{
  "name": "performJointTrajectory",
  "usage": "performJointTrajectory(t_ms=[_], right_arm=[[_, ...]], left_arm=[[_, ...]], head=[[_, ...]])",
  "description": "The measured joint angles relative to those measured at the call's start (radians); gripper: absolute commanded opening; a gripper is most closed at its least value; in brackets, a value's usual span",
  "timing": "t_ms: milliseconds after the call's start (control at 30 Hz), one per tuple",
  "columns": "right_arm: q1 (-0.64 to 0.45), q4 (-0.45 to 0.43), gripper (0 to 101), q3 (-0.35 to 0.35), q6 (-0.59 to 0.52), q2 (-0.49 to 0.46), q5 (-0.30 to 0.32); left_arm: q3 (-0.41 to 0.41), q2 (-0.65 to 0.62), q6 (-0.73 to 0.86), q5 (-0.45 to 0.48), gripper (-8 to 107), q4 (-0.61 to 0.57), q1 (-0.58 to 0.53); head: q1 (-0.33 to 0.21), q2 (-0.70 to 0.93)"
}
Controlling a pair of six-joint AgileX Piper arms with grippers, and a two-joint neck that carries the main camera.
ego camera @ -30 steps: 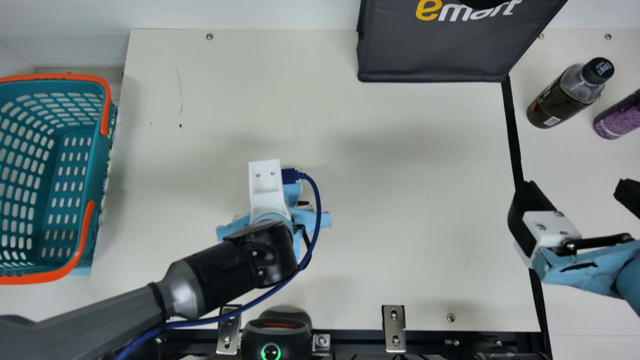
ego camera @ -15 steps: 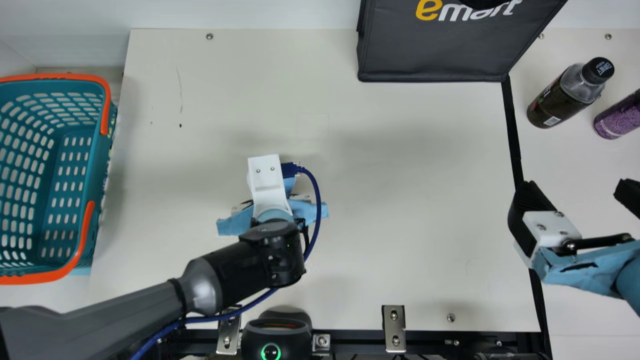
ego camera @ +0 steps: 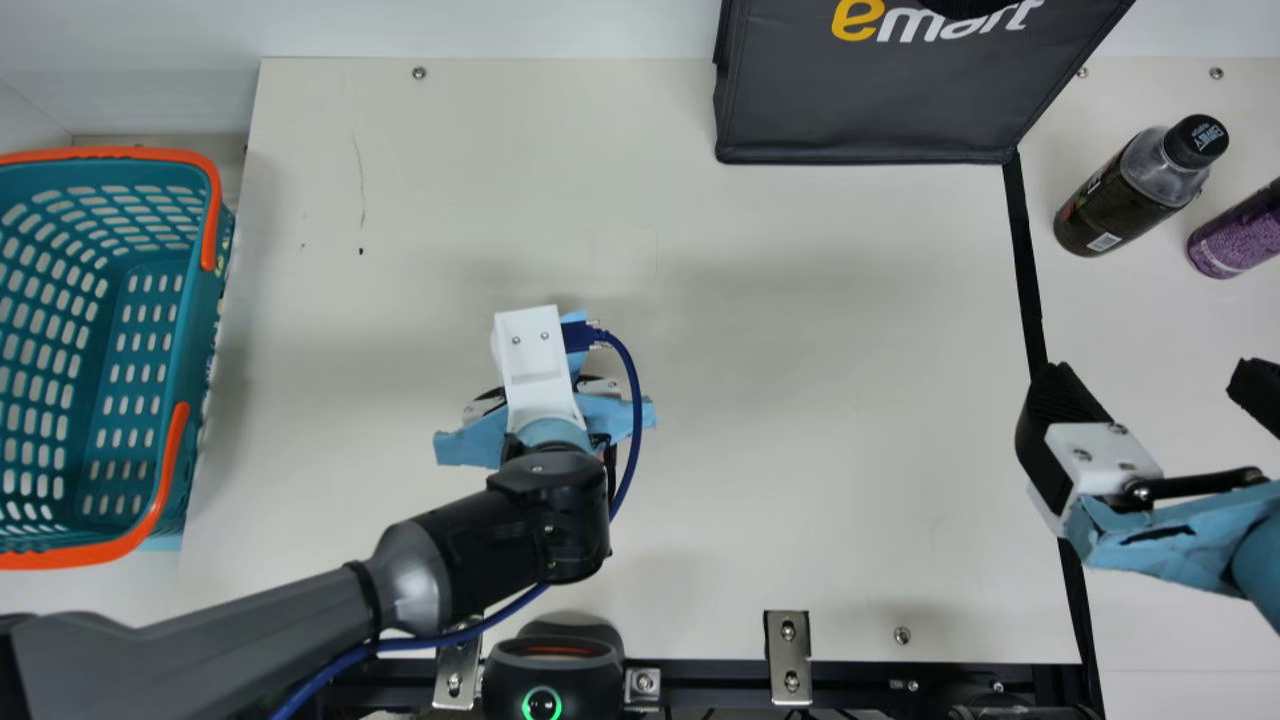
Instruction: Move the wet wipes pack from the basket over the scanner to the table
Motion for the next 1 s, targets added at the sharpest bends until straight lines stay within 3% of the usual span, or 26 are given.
performJointTrajectory(t_ms=[367,1000], right_arm=[[0.000,0.000,95,0.000,0.000,0.000,0.000],[0.000,0.000,95,0.000,0.000,0.000,0.000]], left_arm=[[-0.071,0.022,0.076,-0.073,-8,-0.079,0.030],[-0.467,0.265,0.357,-0.064,-8,-0.395,0.050]], head=[[0.000,0.000],[0.002,0.000]])
